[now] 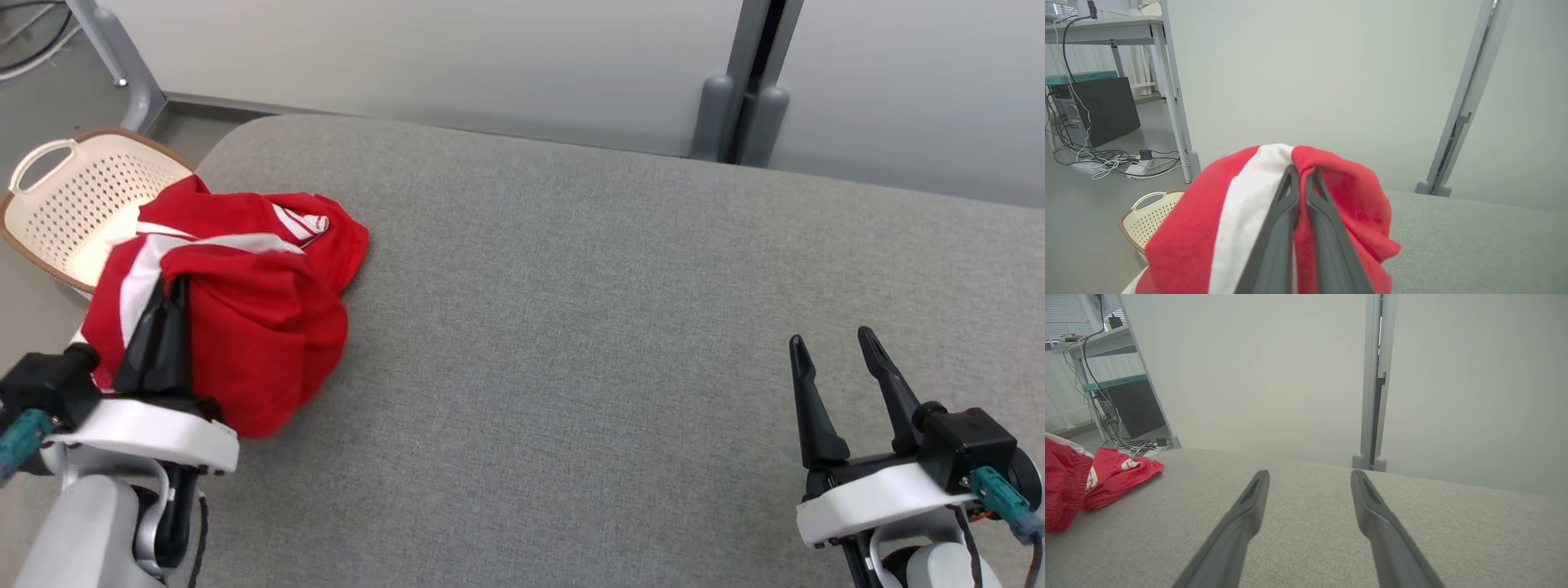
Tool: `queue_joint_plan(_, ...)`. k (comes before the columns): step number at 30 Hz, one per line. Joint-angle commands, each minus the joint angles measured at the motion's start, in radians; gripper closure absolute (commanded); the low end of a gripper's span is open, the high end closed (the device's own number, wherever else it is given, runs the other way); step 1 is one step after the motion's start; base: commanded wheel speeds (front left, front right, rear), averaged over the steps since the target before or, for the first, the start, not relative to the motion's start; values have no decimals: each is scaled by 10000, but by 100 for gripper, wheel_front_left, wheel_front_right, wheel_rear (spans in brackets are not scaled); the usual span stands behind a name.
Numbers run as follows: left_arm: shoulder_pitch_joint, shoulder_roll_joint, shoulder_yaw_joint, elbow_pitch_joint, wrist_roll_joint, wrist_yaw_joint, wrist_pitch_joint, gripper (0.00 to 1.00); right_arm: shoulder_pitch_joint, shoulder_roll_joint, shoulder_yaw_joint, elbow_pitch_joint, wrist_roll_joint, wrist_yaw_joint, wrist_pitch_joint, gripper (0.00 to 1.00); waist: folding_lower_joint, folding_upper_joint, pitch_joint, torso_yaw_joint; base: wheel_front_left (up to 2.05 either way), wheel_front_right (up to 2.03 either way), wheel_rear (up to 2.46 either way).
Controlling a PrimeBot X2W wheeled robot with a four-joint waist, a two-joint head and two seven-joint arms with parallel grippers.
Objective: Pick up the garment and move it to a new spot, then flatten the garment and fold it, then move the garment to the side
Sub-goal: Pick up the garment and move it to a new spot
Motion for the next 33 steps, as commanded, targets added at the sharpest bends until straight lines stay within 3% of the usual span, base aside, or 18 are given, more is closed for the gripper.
queue_joint_plan(1,335,-43,-122,-574,158,35,-44,100,154,-29,28,-47,51,-2,-27,0,0,0,-337,-103,0,0,0)
queue_joint_plan(9,835,-188,-848,-1930,253,-150,474,100,111,-32,294,-308,144,-2,-21,0,0,0,-282,-892,0,0,0)
queue_joint_plan(20,-423,-623,-2506,-2375,362,-525,1048,100,-375,-29,469,-683,284,-2,-308,0,0,0,1185,-3341,0,0,0)
queue_joint_plan(26,-1194,-570,-4118,-2428,514,-624,1392,100,-296,-21,413,-502,680,-2,-859,0,0,0,2030,-4517,0,0,0)
queue_joint_plan(33,-1270,-166,-5725,-1872,488,-616,1500,100,-404,-26,625,-117,1042,-2,-1306,0,0,0,2293,-4955,0,0,0)
